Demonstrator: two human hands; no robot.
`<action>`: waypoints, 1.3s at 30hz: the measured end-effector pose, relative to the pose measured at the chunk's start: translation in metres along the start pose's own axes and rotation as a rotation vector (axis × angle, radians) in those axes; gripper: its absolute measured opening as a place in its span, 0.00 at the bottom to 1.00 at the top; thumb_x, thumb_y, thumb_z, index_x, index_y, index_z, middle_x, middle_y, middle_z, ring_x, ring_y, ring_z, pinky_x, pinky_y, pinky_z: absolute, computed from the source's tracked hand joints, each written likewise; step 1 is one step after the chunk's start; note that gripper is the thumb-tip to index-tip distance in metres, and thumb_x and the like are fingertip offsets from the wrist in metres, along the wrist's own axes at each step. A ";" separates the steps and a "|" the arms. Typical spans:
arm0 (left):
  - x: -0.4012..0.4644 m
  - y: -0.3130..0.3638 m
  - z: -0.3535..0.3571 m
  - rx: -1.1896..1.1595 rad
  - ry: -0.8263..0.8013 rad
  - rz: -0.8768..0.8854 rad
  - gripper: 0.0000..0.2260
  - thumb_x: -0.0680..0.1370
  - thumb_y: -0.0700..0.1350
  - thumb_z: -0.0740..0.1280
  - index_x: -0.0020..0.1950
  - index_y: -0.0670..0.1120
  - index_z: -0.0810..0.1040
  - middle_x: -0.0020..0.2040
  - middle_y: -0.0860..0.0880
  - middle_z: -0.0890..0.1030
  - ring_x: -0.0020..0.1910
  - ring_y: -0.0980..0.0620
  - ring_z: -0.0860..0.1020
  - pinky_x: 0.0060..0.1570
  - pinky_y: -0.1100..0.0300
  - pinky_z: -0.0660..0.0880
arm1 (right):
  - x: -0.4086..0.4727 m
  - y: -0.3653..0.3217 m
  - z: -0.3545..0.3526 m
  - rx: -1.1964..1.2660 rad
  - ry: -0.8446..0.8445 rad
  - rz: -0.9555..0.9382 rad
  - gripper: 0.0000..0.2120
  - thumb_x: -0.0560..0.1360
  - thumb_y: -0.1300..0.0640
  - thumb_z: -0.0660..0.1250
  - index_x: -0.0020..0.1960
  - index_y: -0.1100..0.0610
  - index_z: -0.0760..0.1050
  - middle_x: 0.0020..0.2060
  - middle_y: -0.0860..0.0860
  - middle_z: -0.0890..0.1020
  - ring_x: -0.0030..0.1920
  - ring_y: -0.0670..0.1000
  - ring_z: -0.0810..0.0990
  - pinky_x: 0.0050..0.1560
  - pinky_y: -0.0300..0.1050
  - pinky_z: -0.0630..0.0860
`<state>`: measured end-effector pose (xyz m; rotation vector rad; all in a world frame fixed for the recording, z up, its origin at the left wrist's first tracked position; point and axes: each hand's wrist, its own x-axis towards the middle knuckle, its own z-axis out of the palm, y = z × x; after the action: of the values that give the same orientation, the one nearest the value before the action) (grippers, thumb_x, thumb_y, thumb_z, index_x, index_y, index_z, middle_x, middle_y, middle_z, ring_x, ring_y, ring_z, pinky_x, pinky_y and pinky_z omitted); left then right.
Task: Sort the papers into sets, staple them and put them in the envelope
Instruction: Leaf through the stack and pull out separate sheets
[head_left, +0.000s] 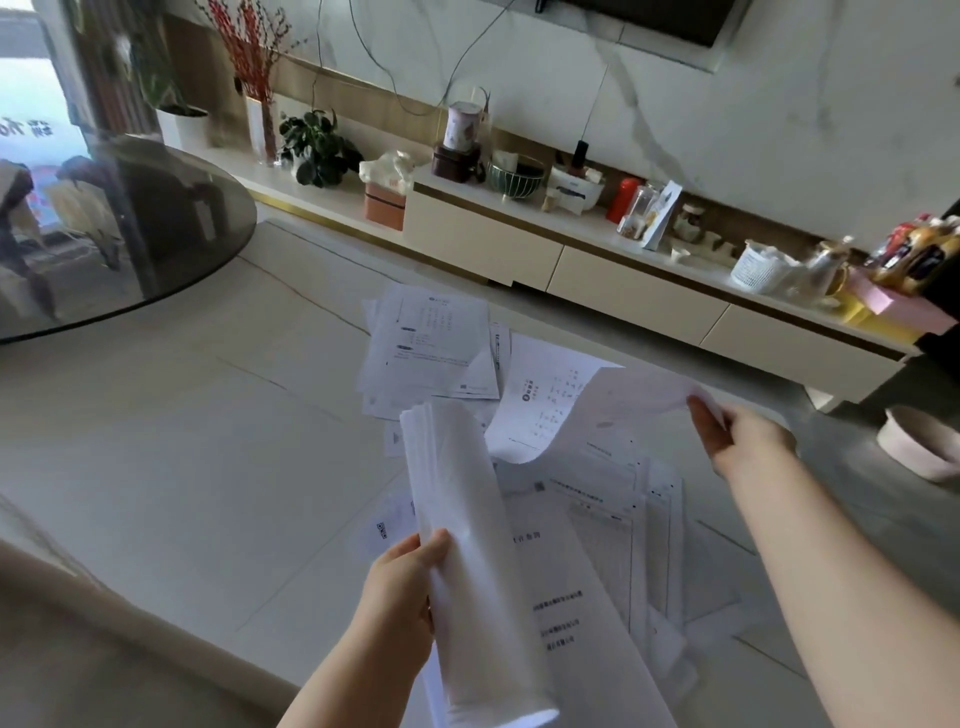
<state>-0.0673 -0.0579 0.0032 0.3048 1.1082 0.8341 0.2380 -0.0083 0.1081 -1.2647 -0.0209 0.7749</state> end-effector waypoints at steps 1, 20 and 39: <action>-0.001 0.000 0.001 0.001 -0.003 0.000 0.05 0.79 0.37 0.64 0.49 0.38 0.79 0.40 0.41 0.84 0.39 0.43 0.80 0.43 0.54 0.77 | -0.002 -0.002 0.000 -0.037 -0.004 -0.014 0.04 0.77 0.69 0.61 0.45 0.63 0.70 0.44 0.56 0.83 0.47 0.51 0.82 0.36 0.37 0.79; -0.017 -0.007 0.016 0.033 -0.038 -0.019 0.07 0.79 0.38 0.64 0.52 0.37 0.79 0.47 0.38 0.83 0.41 0.42 0.79 0.53 0.48 0.75 | -0.013 -0.032 -0.013 -0.117 0.003 -0.064 0.12 0.77 0.67 0.65 0.59 0.70 0.72 0.47 0.65 0.81 0.24 0.53 0.82 0.23 0.40 0.77; 0.011 -0.004 -0.005 -0.045 0.014 -0.041 0.07 0.79 0.35 0.64 0.46 0.35 0.81 0.44 0.36 0.83 0.41 0.41 0.81 0.48 0.49 0.77 | 0.009 0.150 0.130 -0.468 -0.340 0.160 0.17 0.78 0.73 0.56 0.65 0.64 0.70 0.39 0.58 0.78 0.24 0.47 0.81 0.18 0.32 0.69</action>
<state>-0.0674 -0.0535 -0.0087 0.2387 1.1042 0.8251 0.1136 0.1186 0.0200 -1.5717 -0.3997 1.1620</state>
